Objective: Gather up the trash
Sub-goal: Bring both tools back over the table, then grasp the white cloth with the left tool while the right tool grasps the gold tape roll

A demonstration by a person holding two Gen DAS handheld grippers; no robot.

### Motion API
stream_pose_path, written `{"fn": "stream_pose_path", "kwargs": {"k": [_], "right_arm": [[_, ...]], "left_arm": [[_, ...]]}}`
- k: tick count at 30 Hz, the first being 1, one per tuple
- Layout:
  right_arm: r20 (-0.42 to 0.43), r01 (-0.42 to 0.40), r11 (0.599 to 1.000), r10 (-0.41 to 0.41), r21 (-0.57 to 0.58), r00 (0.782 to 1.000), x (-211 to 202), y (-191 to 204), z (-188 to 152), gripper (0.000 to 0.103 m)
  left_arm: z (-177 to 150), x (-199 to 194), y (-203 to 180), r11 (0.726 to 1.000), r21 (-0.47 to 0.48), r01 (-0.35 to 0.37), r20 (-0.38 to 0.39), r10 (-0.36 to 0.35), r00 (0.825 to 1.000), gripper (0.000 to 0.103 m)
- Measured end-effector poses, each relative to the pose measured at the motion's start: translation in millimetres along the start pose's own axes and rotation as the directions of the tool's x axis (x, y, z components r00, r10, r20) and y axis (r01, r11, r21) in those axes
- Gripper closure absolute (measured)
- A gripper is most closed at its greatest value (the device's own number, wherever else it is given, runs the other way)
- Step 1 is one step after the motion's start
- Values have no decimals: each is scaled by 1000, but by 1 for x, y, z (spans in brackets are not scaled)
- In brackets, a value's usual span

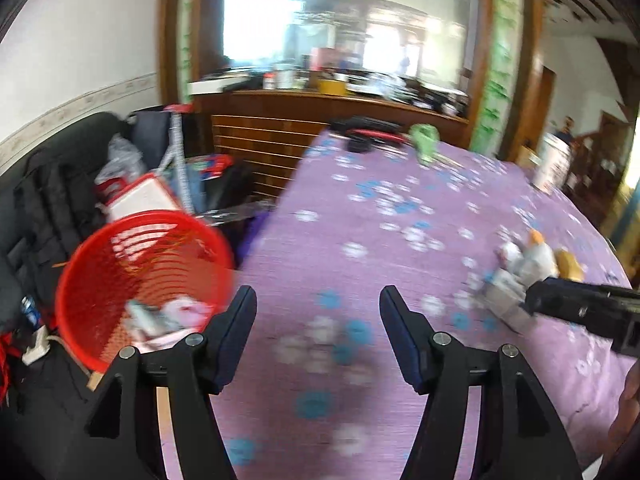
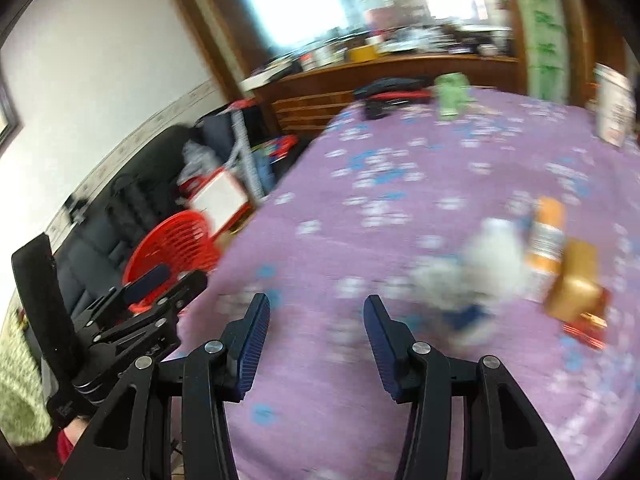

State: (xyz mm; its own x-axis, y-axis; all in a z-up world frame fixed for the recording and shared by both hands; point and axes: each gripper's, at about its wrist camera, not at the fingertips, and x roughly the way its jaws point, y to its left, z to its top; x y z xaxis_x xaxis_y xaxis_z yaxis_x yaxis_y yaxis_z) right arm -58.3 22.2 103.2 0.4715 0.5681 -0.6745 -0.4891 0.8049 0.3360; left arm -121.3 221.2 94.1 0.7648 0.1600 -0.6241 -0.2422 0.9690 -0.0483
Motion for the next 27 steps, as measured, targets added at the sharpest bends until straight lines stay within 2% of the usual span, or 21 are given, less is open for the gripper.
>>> {"fn": "stream_pose_path", "kwargs": {"k": [4,7,9,13,16,21,22,24,25,27], "right_arm": [[73,107,988,-115,113,991,-40,-63,-7,49],[109,194,963,-217,184,970,-61,-103,-8,40],[112,230,948,-258,219,959,-67,-123,-7,40],[87,246,932,-278,266,957,-56,-152,-1,40],[66,267,928,-293,261,954,-39,-162,5,40],[30,261,932,-277,251,960,-12,-170,2,40],[22,262,935,-275,240,961,-7,-170,1,42],[19,273,934,-284,231,959,-4,-171,-1,57],[17,278,934,-289,223,957,-3,-171,-2,69],[25,283,933,-296,222,955,-4,-173,-4,70]], "left_arm": [[1,8,-49,995,82,54,-25,-52,998,36],[5,9,-84,986,134,97,-34,-93,995,25],[7,9,-106,976,177,124,-39,-119,992,22],[13,17,-143,956,228,182,-80,-168,982,21],[14,23,-163,949,257,182,-92,-164,982,21],[15,27,-169,950,260,174,-100,-152,983,21],[16,29,-170,951,261,168,-100,-146,984,21],[18,31,-170,951,261,164,-103,-141,985,21],[20,34,-172,951,261,164,-108,-140,984,21],[22,38,-175,952,259,166,-116,-140,983,20]]}}
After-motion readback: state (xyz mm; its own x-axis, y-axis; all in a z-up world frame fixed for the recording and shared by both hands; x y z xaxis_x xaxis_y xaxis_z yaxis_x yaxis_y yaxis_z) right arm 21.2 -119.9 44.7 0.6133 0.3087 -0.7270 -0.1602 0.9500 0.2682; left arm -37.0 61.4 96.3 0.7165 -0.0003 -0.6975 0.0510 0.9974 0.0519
